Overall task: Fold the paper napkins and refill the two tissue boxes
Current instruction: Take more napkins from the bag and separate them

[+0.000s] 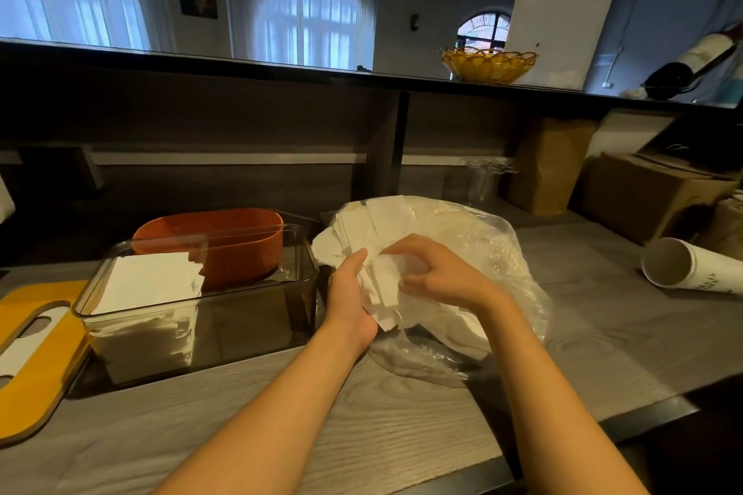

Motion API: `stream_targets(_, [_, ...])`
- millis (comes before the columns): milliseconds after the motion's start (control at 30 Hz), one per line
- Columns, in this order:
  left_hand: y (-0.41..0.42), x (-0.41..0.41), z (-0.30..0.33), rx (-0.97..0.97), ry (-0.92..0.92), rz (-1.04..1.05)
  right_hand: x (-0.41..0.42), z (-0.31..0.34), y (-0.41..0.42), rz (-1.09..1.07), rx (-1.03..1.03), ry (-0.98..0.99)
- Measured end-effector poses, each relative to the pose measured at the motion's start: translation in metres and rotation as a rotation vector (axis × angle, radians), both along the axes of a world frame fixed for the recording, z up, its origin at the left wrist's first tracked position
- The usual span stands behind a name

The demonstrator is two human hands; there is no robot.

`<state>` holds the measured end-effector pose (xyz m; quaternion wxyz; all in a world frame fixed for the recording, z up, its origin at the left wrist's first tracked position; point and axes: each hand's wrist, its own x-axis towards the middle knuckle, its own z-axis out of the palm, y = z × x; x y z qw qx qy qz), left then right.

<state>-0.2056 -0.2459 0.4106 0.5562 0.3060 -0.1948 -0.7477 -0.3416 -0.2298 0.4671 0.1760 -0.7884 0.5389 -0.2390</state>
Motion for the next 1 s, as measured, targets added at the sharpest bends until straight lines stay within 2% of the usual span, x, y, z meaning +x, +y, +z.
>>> stream_targets(200, [-0.012,-0.002,-0.009,0.075,-0.068,0.095,0.0,-0.003,-0.002,-0.011,-0.043,0.17])
stream_targets(333, [-0.011,-0.003,-0.008,0.053,-0.043,0.12,-0.005,0.0,0.0,-0.005,-0.07,0.121])
stream_targets(467, [-0.011,-0.004,-0.009,0.046,-0.043,0.133,-0.013,0.005,0.0,-0.068,-0.127,-0.214])
stream_targets(600, [-0.007,-0.003,-0.005,0.058,-0.004,0.111,-0.019,0.014,0.0,-0.172,-0.227,-0.788])
stream_targets(700, [-0.001,-0.002,0.001,0.029,0.071,0.064,-0.017,0.016,0.003,-0.235,-0.163,-1.063])
stream_targets(867, [0.002,-0.002,0.003,-0.028,0.129,0.068,0.0,0.01,-0.002,-0.398,0.044,-1.2])
stream_targets(1000, [0.0,-0.002,0.001,0.002,0.092,0.107,0.011,0.002,-0.004,-0.582,0.133,-1.187])
